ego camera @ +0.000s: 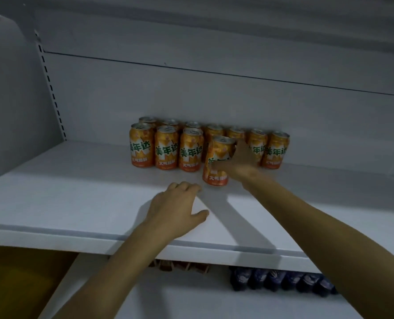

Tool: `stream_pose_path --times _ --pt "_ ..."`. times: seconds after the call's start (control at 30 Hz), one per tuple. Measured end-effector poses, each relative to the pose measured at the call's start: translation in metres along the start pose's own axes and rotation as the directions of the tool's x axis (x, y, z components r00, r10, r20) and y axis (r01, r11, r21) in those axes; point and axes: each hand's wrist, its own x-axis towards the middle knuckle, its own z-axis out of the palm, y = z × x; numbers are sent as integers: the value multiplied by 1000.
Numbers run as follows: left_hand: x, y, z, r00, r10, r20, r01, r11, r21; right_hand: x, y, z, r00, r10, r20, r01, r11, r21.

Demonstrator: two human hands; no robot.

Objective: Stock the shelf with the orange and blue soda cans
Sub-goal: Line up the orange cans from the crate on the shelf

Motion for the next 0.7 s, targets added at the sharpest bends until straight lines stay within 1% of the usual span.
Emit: stream_pose_path --times 0.07,0.23,0.33,0.4,0.53,0.7 --pt "2 0 -8 997 43 62 -50 992 117 15 7 10 1000 11 -21 -12 1000 -29" --pt "14 6 -23 976 69 207 -123 958 260 39 12 22 996 -52 -65 48 997 -66" --pt "21 9 -27 971 78 225 -136 958 254 38 18 27 992 -88 -94 89 996 0" --pt "24 10 -26 968 81 237 -138 962 234 32 30 32 994 -61 -93 65 997 38" --pt "27 12 -22 951 90 295 -163 959 231 21 49 43 997 22 -76 -21 1000 18" --pt "28 14 -21 950 104 296 -176 957 230 25 43 47 996 20 -91 -20 1000 9"
